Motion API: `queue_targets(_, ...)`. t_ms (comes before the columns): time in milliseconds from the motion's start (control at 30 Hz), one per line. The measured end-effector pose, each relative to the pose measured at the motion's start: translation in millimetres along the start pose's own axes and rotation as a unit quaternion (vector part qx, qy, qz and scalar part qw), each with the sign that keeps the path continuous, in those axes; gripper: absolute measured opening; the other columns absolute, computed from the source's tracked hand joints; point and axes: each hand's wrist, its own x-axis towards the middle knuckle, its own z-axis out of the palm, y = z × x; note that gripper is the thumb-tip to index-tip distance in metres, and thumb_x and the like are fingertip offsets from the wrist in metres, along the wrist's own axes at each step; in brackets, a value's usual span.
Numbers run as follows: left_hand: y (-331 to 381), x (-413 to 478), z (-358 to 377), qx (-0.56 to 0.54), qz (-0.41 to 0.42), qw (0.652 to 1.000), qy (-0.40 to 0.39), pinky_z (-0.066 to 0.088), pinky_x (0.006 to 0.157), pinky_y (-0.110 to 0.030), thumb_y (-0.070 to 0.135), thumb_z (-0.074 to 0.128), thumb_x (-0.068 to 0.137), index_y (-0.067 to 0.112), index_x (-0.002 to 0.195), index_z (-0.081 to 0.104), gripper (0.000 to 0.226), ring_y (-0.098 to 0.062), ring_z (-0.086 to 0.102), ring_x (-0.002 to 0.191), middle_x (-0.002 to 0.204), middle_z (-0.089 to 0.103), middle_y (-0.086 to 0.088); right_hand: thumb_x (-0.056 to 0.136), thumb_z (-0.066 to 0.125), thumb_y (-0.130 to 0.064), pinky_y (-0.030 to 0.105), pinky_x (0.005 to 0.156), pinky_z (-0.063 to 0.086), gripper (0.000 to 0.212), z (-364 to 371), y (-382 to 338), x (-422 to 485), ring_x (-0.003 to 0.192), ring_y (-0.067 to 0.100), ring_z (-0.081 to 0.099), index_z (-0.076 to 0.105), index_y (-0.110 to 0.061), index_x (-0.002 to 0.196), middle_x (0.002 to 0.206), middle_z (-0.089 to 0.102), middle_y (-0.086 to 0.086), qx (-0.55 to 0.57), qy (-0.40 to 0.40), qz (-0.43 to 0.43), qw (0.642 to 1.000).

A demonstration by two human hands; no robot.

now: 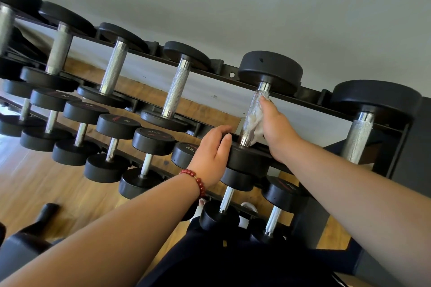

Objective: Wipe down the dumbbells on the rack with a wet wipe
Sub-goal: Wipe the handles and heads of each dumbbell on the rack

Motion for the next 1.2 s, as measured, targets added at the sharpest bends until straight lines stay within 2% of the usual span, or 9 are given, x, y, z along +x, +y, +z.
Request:
queue_targets(67, 0, 0, 0, -0.002, -0.001, 1.000, 0.000, 0.045, 0.103, -0.045, 0.030, 0.031, 0.105, 0.019, 0.138, 0.045, 0.037, -0.017, 0.050, 0.119, 0.129, 0.051, 0.002, 0.101, 0.038, -0.048, 0.035, 0.101, 0.045, 0.048, 0, 6, 3, 0.115, 0.023, 0.058, 0.045, -0.022, 0.141, 0.131, 0.058, 0.004, 0.033, 0.013, 0.017, 0.999)
queue_targets(133, 1, -1, 1, -0.001, 0.000, 1.000, 0.000, 0.044, 0.103, -0.045, 0.030, 0.031, 0.104, 0.019, 0.137, 0.045, 0.037, -0.016, 0.049, 0.119, 0.129, 0.051, 0.003, 0.101, 0.041, -0.045, 0.044, 0.102, 0.047, 0.033, 2, 9, 7, 0.107, 0.020, 0.063, 0.048, -0.026, 0.127, 0.117, 0.065, 0.003, 0.058, 0.006, 0.011, 0.998)
queue_targets(333, -1, 1, 2, 0.001, 0.007, 1.000, 0.007, 0.041, 0.106, -0.043, 0.029, 0.031, 0.104, 0.018, 0.137, 0.046, 0.038, -0.014, 0.047, 0.122, 0.130, 0.051, 0.003, 0.092, 0.061, -0.045, 0.036, 0.085, 0.057, 0.026, 18, 2, 7, 0.086, 0.011, 0.071, 0.052, -0.025, 0.107, 0.098, 0.071, 0.001, 0.027, 0.061, -0.030, 0.997)
queue_targets(467, -2, 0, 2, -0.003, 0.005, 1.000, 0.008, 0.049, 0.096, -0.051, 0.032, 0.031, 0.104, 0.020, 0.136, 0.046, 0.037, -0.022, 0.053, 0.114, 0.121, 0.050, 0.006, 0.086, 0.066, -0.052, 0.036, 0.084, 0.056, 0.031, 20, 3, 8, 0.086, 0.014, 0.070, 0.053, -0.025, 0.097, 0.095, 0.072, 0.000, -0.030, 0.055, 0.014, 0.998)
queue_targets(567, -1, 0, 2, -0.005, -0.001, 1.000, 0.004, 0.049, 0.096, -0.052, 0.033, 0.031, 0.104, 0.020, 0.137, 0.045, 0.038, -0.024, 0.053, 0.114, 0.126, 0.050, 0.003, 0.080, 0.072, -0.052, 0.034, 0.080, 0.054, 0.039, 18, -5, 12, 0.088, 0.016, 0.069, 0.058, -0.021, 0.099, 0.093, 0.072, 0.001, 0.011, 0.068, 0.023, 0.997)
queue_targets(733, -2, 1, 1, -0.002, 0.009, 1.000, 0.009, 0.045, 0.102, -0.047, 0.031, 0.031, 0.104, 0.019, 0.136, 0.046, 0.037, -0.018, 0.050, 0.118, 0.125, 0.051, 0.003, 0.077, 0.079, -0.041, 0.041, 0.091, 0.055, 0.032, 23, 5, 8, 0.087, 0.018, 0.071, 0.055, -0.023, 0.085, 0.091, 0.073, 0.003, 0.010, 0.051, 0.033, 0.998)
queue_targets(1000, -3, 1, 2, -0.011, 0.010, 1.000, 0.009, 0.047, 0.098, -0.050, 0.033, 0.031, 0.105, 0.020, 0.136, 0.046, 0.037, -0.019, 0.051, 0.116, 0.119, 0.048, 0.008, 0.074, 0.078, -0.050, 0.039, 0.090, 0.053, 0.040, 16, 4, 9, 0.090, 0.015, 0.069, 0.060, -0.021, 0.095, 0.094, 0.074, -0.003, -0.057, 0.031, 0.020, 0.998)
queue_targets(1133, -3, 1, 3, -0.007, 0.015, 1.000, 0.017, 0.041, 0.107, -0.042, 0.031, 0.032, 0.104, 0.018, 0.136, 0.047, 0.037, -0.013, 0.047, 0.122, 0.122, 0.048, 0.010, 0.070, 0.078, -0.057, 0.031, 0.064, 0.047, 0.060, 10, 8, 6, 0.082, 0.018, 0.060, 0.067, -0.015, 0.111, 0.098, 0.068, 0.002, -0.161, 0.006, 0.053, 0.986)
queue_targets(1200, -4, 1, 3, -0.010, 0.013, 1.000, 0.017, 0.045, 0.102, -0.048, 0.035, 0.031, 0.104, 0.019, 0.136, 0.046, 0.040, -0.018, 0.050, 0.118, 0.119, 0.049, 0.009, 0.071, 0.080, -0.051, 0.036, 0.074, 0.053, 0.055, 11, 2, 8, 0.083, 0.018, 0.064, 0.065, -0.013, 0.108, 0.100, 0.071, 0.003, -0.097, 0.007, 0.066, 0.993)
